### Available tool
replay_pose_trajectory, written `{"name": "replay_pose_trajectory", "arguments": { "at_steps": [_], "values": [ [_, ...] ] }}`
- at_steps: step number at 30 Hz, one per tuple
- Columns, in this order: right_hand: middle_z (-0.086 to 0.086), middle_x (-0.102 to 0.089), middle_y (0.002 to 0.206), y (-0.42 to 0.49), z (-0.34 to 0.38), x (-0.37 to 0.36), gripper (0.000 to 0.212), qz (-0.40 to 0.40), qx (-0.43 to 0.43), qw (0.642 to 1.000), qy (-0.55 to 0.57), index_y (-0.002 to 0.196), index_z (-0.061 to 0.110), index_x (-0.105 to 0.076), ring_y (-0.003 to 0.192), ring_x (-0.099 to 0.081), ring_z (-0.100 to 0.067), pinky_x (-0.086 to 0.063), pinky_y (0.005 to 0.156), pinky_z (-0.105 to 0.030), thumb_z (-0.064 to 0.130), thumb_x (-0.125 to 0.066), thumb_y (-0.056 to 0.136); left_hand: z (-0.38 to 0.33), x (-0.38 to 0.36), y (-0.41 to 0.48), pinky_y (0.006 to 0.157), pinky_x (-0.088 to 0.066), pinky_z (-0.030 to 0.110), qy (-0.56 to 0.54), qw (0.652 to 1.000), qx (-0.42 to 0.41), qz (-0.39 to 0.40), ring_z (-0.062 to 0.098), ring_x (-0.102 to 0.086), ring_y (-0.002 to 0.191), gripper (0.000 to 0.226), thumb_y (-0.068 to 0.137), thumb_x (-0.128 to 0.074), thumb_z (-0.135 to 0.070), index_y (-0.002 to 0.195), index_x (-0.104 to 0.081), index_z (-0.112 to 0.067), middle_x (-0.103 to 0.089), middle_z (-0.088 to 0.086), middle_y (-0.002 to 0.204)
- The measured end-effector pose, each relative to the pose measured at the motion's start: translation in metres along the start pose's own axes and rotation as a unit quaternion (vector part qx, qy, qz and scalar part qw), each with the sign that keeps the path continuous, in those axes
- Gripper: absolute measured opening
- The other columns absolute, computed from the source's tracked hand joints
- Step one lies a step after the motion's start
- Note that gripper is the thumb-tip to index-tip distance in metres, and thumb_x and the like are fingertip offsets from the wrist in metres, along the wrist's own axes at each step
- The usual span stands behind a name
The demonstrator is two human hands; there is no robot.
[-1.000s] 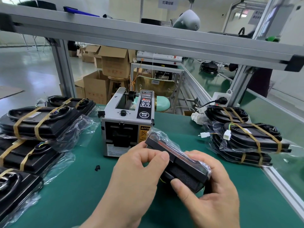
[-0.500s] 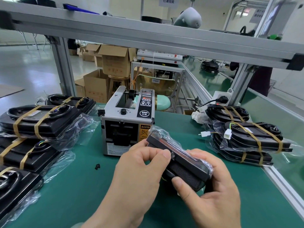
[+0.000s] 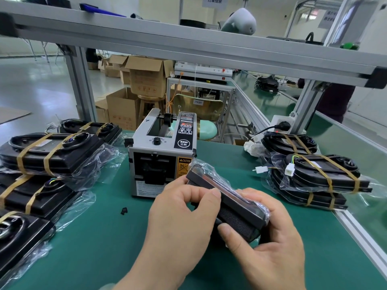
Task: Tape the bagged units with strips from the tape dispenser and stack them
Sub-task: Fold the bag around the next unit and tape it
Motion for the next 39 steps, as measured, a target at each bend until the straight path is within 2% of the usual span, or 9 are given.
{"name": "replay_pose_trajectory", "arguments": {
  "at_steps": [7,11,15,19,22,26,31,35,39],
  "values": [
    [0.017,-0.065,0.103,0.000,0.001,0.001,0.055,0.007,0.009,1.000,0.001,0.101,0.033,-0.064,0.086,-0.064,0.001,-0.048,0.071,-0.007,0.007,-0.080,0.055,-0.001,0.002,0.004,0.073,-0.040,0.006,0.036,0.999,-0.004,-0.026,-0.015,-0.058,0.085,0.027,0.055,-0.071,-0.052,0.066,-0.071,-0.027,-0.068,-0.020,0.094],
    [0.012,-0.067,0.101,0.003,0.000,0.005,0.056,0.033,0.002,0.999,0.012,0.102,0.035,-0.064,0.084,-0.065,-0.005,-0.051,0.071,-0.013,0.010,-0.081,0.055,0.010,0.014,0.021,0.076,-0.044,0.006,-0.032,0.995,0.087,0.032,-0.009,-0.059,0.090,0.078,0.039,-0.086,-0.045,0.110,-0.060,-0.026,-0.067,-0.007,0.105],
    [0.008,-0.068,0.103,0.005,0.001,0.010,0.060,0.081,0.001,0.997,0.000,0.109,0.036,-0.064,0.086,-0.067,-0.012,-0.053,0.074,-0.019,0.018,-0.085,0.055,0.017,0.017,0.025,0.074,-0.056,0.028,-0.255,0.926,0.163,0.225,0.018,-0.068,0.094,0.059,0.060,-0.077,-0.015,0.116,-0.059,-0.018,-0.070,0.010,0.110],
    [0.013,-0.049,0.137,0.013,0.006,0.025,0.095,0.149,0.000,0.980,-0.128,0.139,0.035,-0.042,0.124,-0.049,-0.004,-0.042,0.096,-0.012,0.049,-0.080,0.053,0.032,0.021,0.025,0.094,-0.049,0.047,-0.324,0.888,0.213,0.248,0.035,-0.057,0.119,0.059,0.070,-0.073,-0.014,0.127,-0.057,-0.013,-0.064,0.017,0.124],
    [0.029,-0.049,0.130,0.019,0.002,0.036,0.087,0.241,-0.029,0.931,-0.273,0.130,0.048,-0.046,0.123,-0.043,0.005,-0.038,0.106,-0.033,0.060,-0.073,0.048,0.042,0.028,0.023,0.088,-0.054,0.045,-0.392,0.843,0.279,0.243,0.033,-0.064,0.108,0.052,0.071,-0.071,-0.026,0.120,-0.065,-0.011,-0.064,0.018,0.122],
    [0.032,-0.056,0.119,0.015,0.003,0.025,0.076,0.239,-0.065,0.923,-0.294,0.123,0.047,-0.054,0.105,-0.054,0.008,-0.044,0.088,-0.014,0.053,-0.071,0.049,0.051,0.037,0.026,0.076,-0.049,0.038,-0.263,0.902,0.300,0.162,0.022,-0.066,0.083,0.046,0.086,-0.050,-0.047,0.112,-0.068,-0.014,-0.071,0.014,0.106],
    [0.022,-0.067,0.100,0.019,0.012,0.013,0.075,0.238,0.023,0.866,-0.440,0.114,0.032,-0.067,0.078,-0.066,-0.006,-0.055,0.065,-0.023,0.059,-0.067,0.044,0.042,0.053,0.031,0.076,-0.049,0.030,-0.017,0.995,0.082,-0.045,0.009,-0.066,0.092,0.017,0.091,-0.058,-0.023,0.096,-0.072,-0.030,-0.073,-0.010,0.091],
    [0.021,-0.067,0.094,0.022,0.010,0.008,0.071,0.260,0.031,0.851,-0.455,0.111,0.034,-0.064,0.078,-0.066,-0.010,-0.054,0.065,-0.025,0.056,-0.068,0.044,0.027,0.059,0.035,0.072,-0.045,0.007,0.113,0.988,-0.087,0.065,-0.002,-0.062,0.073,0.052,0.087,-0.061,-0.007,0.097,-0.065,-0.058,-0.071,-0.011,0.091],
    [0.028,-0.058,0.104,0.021,0.010,0.011,0.075,0.300,-0.022,0.853,-0.427,0.123,0.047,-0.038,0.092,-0.059,-0.004,-0.048,0.076,-0.021,0.057,-0.063,0.053,0.012,0.061,0.050,0.080,-0.042,0.003,0.206,0.952,-0.178,0.138,-0.005,-0.061,0.090,0.044,0.084,-0.066,-0.004,0.084,-0.068,-0.048,-0.067,-0.025,0.100]
  ]
}}
Point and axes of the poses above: each hand's wrist, its own y-axis towards the middle knuckle, its own x-axis out of the back of the hand, z = x × y, the point moved 1 cm from there along y, towards the middle knuckle
